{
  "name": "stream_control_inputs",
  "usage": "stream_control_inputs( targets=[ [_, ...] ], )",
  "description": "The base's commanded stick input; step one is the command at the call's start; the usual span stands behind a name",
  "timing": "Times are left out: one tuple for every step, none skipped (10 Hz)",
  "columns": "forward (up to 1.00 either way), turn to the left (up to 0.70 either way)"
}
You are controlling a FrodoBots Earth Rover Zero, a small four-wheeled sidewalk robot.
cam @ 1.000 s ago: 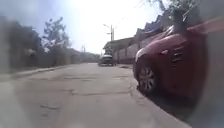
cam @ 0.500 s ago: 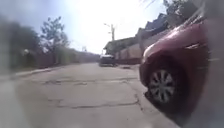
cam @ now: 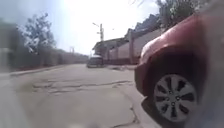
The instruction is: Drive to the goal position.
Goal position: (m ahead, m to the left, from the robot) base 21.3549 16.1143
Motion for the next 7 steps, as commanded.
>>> stream_control_inputs(
  targets=[
    [1.00, 0.05],
    [1.00, 0.25],
    [1.00, 0.38],
    [1.00, 0.39],
    [1.00, 0.39],
    [1.00, 0.34],
    [1.00, 0.16]
  ],
)
